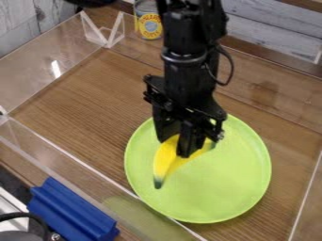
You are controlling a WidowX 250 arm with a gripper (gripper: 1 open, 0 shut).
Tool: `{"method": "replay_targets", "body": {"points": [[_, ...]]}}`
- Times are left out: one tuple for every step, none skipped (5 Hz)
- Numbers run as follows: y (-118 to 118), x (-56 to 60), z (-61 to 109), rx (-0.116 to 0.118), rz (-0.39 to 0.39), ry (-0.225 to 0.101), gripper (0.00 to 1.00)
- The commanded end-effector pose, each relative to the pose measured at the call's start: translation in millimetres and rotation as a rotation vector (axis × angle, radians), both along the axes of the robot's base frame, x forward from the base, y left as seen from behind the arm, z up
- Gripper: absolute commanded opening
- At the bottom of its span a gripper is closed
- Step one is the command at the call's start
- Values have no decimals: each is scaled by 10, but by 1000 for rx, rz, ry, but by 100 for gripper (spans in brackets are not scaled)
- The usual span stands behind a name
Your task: Remove the banana from inside the green plate and put it on the table
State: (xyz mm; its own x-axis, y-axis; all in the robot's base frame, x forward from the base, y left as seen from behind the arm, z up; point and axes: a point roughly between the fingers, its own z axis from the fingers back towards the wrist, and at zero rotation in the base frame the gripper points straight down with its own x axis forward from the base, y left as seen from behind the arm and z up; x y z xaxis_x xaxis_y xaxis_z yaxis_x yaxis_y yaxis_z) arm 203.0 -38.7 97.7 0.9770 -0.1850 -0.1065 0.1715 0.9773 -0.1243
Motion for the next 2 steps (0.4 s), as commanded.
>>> {"method": "replay_targets", "body": {"points": [[73, 68, 183, 0, 35, -54, 0], [96, 68, 197, -1, 36, -49, 0]]}}
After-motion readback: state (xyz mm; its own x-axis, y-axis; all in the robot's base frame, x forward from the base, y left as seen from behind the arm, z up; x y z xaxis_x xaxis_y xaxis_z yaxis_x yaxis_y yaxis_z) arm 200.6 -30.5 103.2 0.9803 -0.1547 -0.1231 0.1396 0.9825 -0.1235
